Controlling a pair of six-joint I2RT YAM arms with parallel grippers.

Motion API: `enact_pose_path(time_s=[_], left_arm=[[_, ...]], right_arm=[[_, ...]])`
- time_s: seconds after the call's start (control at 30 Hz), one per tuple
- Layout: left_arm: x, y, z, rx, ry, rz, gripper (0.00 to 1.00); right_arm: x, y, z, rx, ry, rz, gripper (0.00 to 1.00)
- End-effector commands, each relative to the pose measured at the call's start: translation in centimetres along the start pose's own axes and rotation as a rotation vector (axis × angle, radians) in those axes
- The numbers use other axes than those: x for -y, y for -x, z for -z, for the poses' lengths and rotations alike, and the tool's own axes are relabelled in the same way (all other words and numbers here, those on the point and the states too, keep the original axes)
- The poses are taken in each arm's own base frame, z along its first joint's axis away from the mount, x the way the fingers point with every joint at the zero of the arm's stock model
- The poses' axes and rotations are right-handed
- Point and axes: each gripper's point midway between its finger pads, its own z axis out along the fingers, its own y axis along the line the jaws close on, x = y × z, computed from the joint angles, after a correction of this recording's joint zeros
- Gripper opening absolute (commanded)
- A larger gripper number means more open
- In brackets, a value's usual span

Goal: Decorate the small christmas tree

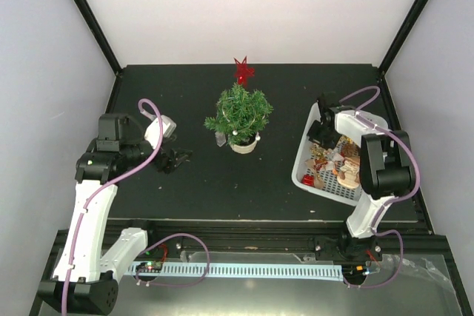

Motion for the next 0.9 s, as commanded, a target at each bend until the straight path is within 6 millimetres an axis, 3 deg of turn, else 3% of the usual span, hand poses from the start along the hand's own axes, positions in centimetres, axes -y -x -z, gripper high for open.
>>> enact_pose_path(time_s=[0.0, 0.13, 0.27, 0.53, 0.63, 0.77, 0.87], left_arm=[[0.1, 1.0, 1.5, -0.003, 0.056, -0.013, 0.85], [0.9, 1.6, 2.5, -0.011, 0.05, 0.005, 0.85], [0.8, 1.0, 2.4, -0.028, 0.055, 0.013, 0.87], [0.7, -0.3, 1.9, -0.066, 0.048, 0.014, 0.87], [0.6, -0.7, 1.4, -0.069, 0.031, 0.017, 0.87], [0.5, -0.2, 0.7, -0.051, -0.003, 0.029, 0.87], [0.3, 0.4, 0.4, -0.051, -0.021, 0.036, 0.87]], right_arm=[[-1.3, -1.1, 2.2, 0.075, 0.034, 0.064, 0.3], [-2.3, -3.6, 2.8, 0.072, 0.041, 0.152, 0.3], [-3.0, -6.7, 2.4, 0.077, -0.007, 0.255, 0.3], [-1.3, -10.2, 1.9, 0.033, 0.039, 0.267, 0.28], [-2.8, -12.0, 2.4, 0.028, 0.062, 0.335, 0.27], [-6.5, -13.8, 4.1, 0.001, 0.165, 0.386, 0.26], [-7.7, -13.1, 5.7, 0.027, 0.175, 0.402, 0.26]])
